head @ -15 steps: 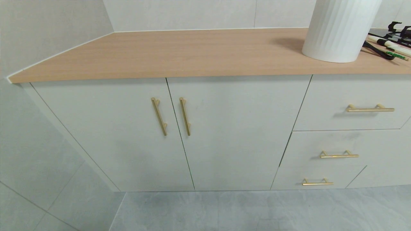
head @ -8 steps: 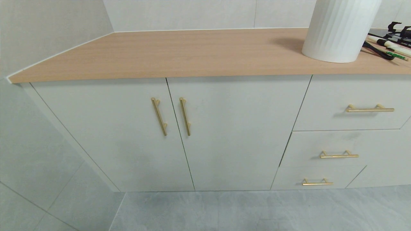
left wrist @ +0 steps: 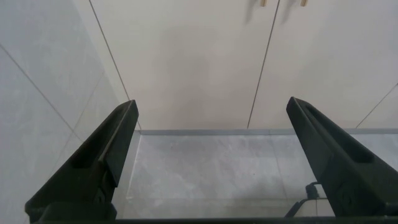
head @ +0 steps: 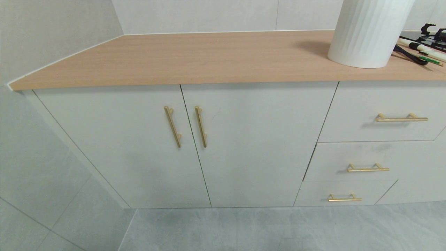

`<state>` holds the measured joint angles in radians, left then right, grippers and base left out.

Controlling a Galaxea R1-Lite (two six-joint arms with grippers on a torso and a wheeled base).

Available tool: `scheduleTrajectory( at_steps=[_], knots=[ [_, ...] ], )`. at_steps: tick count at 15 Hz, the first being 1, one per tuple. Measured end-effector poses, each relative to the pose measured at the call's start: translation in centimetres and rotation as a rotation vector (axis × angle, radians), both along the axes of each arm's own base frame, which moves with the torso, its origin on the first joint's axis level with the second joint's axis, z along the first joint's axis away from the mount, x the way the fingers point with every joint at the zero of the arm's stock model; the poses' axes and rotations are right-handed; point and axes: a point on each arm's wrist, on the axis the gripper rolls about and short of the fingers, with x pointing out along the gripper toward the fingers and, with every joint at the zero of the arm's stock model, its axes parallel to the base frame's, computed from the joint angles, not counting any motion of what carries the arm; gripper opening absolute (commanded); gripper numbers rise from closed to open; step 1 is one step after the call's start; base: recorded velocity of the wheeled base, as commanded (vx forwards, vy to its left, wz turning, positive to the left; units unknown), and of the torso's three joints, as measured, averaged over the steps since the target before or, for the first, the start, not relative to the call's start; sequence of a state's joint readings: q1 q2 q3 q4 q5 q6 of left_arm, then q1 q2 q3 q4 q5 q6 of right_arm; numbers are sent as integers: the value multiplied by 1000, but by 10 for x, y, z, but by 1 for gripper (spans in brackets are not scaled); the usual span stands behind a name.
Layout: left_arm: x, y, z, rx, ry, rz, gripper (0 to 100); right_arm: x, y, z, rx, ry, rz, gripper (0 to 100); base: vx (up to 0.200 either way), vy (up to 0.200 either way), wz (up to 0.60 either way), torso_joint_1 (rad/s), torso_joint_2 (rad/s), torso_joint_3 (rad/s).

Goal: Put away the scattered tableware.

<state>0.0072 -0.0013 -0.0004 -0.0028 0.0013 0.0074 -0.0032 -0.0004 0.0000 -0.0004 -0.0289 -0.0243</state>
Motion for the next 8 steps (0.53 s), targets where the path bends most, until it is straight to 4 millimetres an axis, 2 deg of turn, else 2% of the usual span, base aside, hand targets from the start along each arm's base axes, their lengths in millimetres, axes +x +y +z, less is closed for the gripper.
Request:
scheduleTrajectory(
  at_steps=[1, 8],
  knots=[
    [0, 0, 0, 0, 0, 0, 100, 0, 0, 0, 0, 0, 0, 100, 0, 0, 0, 0, 0, 0],
    [0, 0, 0, -1, 0, 0, 100, 0, 0, 0, 0, 1, 1, 100, 0, -200, 0, 3, -1, 4]
  ],
)
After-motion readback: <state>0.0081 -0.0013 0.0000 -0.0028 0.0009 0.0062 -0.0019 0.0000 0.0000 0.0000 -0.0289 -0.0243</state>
